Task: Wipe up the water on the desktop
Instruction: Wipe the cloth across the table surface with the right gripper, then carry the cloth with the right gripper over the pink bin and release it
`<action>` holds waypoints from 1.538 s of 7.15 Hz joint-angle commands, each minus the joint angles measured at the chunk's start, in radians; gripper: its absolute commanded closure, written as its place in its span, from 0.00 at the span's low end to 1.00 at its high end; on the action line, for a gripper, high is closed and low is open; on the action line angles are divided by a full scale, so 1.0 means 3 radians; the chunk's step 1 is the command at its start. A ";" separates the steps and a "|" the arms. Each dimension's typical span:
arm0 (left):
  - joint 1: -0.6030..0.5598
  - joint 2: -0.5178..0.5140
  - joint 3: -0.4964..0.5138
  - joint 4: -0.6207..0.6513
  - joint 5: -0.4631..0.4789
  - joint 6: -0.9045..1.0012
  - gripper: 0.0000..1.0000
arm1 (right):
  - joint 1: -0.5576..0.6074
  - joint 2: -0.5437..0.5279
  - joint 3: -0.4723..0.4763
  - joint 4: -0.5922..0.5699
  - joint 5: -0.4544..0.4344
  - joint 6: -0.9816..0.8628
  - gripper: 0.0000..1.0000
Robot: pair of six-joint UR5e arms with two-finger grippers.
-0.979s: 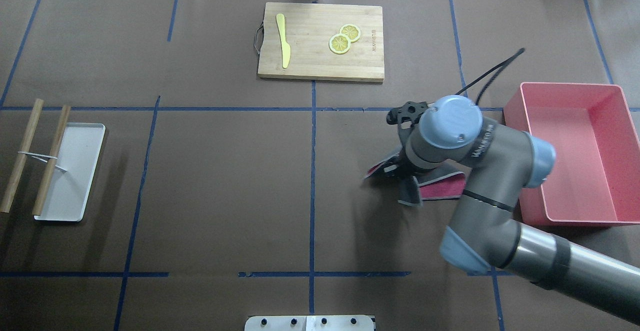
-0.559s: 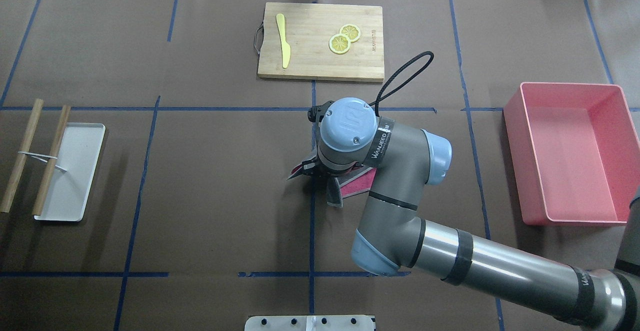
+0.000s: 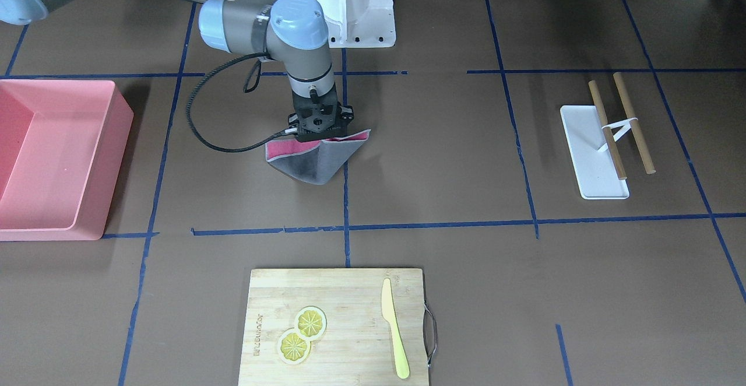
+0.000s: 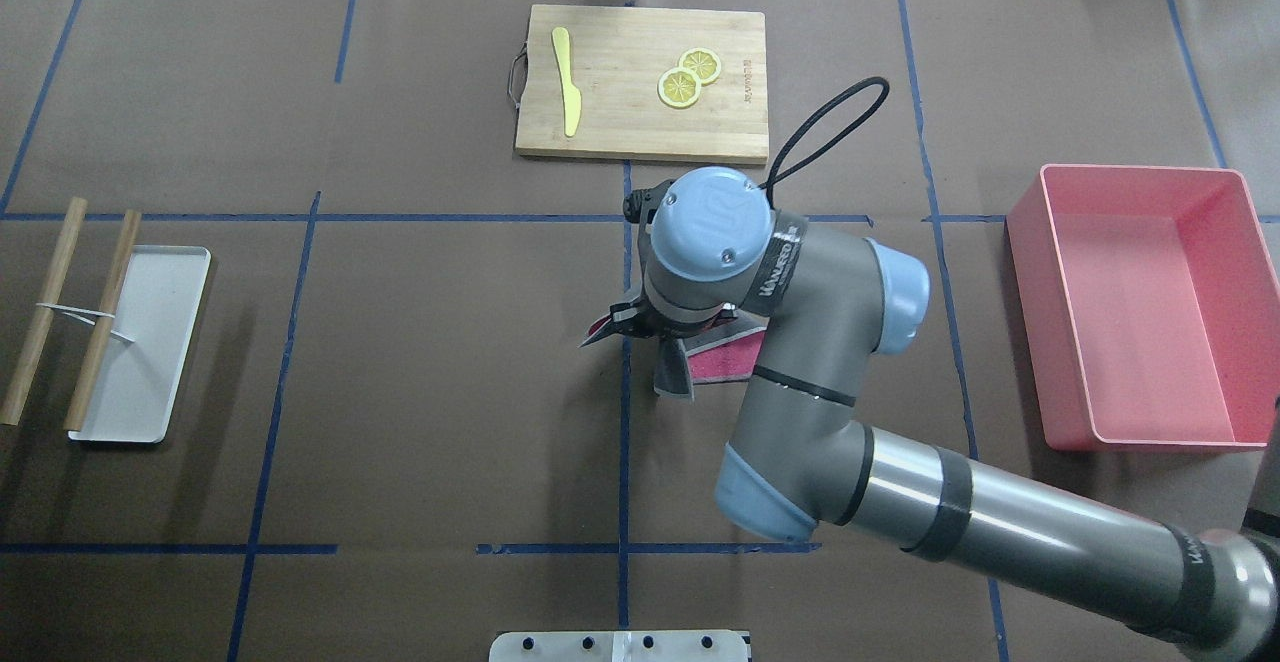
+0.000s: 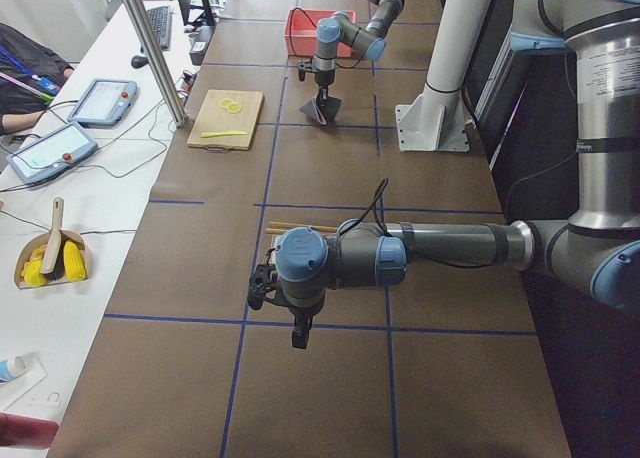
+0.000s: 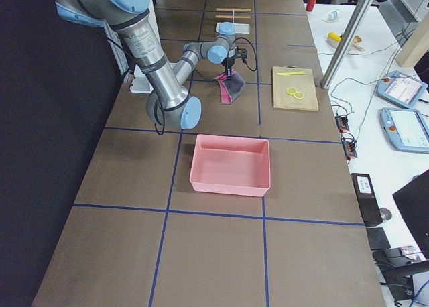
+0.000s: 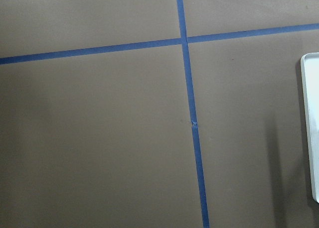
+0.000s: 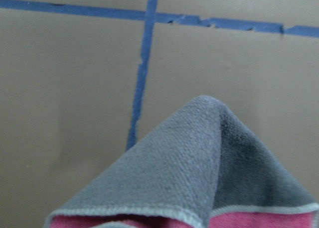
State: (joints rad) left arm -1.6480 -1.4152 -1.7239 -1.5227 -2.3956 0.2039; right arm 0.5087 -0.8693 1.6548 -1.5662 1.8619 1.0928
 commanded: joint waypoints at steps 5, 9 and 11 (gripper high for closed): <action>0.0038 -0.0018 0.0040 0.0003 0.0019 -0.0286 0.00 | 0.1187 -0.0620 0.1131 -0.0961 0.0819 -0.1316 1.00; 0.0038 -0.0023 0.0030 0.0003 -0.0007 -0.0291 0.00 | 0.1723 -0.1261 0.2025 -0.1943 0.0825 -0.2539 1.00; 0.0038 -0.0018 0.0030 0.0003 -0.0007 -0.0291 0.00 | 0.2106 -0.1794 0.2093 -0.1933 0.1022 -0.3225 1.00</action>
State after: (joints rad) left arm -1.6368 -1.4211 -1.7147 -1.5217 -2.3974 0.1167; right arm 1.0656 -1.3091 2.2671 -2.1430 2.1246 0.2595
